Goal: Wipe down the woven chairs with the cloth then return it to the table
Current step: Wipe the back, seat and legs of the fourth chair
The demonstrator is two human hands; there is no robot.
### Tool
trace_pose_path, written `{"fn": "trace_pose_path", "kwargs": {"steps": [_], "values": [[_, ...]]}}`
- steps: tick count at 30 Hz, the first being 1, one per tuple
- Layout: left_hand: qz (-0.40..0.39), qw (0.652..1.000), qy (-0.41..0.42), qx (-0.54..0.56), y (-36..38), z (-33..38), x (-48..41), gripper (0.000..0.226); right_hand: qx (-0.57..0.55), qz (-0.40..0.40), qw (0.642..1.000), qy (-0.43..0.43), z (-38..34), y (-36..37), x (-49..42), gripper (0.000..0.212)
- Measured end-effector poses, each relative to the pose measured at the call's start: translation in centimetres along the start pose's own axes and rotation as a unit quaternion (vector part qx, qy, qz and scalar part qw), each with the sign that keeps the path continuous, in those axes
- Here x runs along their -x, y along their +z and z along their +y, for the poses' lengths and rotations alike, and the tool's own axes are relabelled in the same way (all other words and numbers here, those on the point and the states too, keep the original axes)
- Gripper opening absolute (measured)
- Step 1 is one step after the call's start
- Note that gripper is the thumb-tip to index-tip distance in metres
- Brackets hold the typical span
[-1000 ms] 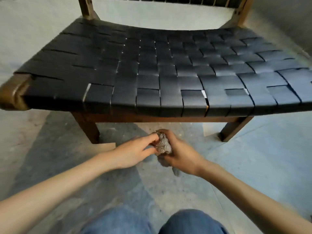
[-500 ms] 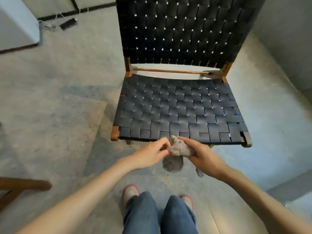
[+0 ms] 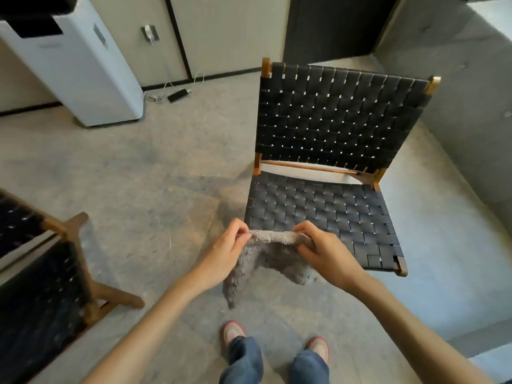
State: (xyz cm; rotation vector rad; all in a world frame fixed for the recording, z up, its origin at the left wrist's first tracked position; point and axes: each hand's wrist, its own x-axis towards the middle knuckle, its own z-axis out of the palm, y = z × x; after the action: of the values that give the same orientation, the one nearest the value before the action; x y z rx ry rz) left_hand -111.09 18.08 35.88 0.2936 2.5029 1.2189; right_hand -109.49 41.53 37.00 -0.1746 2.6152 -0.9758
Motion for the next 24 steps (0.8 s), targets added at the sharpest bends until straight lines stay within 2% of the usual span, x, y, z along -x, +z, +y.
{"fn": "trace_pose_path", "kwargs": {"steps": [2,4,6,8,11,17,21,24], "values": [[-0.010,1.000,-0.010,0.001,-2.5,-0.9,0.6,0.014,0.024,0.014,0.999,-0.019,-2.5,0.2,-1.5,0.017],[-0.043,0.999,-0.010,-0.002,-4.9,-1.9,0.9,0.032,0.051,0.037,0.998,-0.026,-4.4,0.6,-3.1,0.020],[-0.059,0.996,0.021,-0.068,-7.0,-2.8,0.7,0.047,0.069,0.049,0.996,-0.021,-6.0,0.8,-4.5,0.022],[-0.031,0.991,0.049,-0.124,-8.6,-3.4,-0.1,0.041,0.088,0.050,0.995,-0.020,-7.1,0.9,-6.0,0.022],[0.021,0.992,0.051,-0.110,-10.9,-4.0,-2.3,0.023,0.081,0.055,0.995,-0.008,-8.1,0.6,-8.4,0.020],[0.072,0.996,-0.014,-0.052,-14.6,-4.0,-10.8,0.008,-0.066,0.127,0.989,0.045,-8.6,-0.1,-15.9,0.019],[0.033,0.999,-0.026,-0.004,-16.5,-3.1,-18.5,0.009,-0.174,0.143,0.971,0.087,-8.8,-1.0,-22.6,0.020],[-0.002,1.000,-0.020,-0.002,-18.5,-2.0,-24.3,0.011,-0.213,0.173,0.954,0.120,-8.8,-2.4,-26.8,0.018]]}}
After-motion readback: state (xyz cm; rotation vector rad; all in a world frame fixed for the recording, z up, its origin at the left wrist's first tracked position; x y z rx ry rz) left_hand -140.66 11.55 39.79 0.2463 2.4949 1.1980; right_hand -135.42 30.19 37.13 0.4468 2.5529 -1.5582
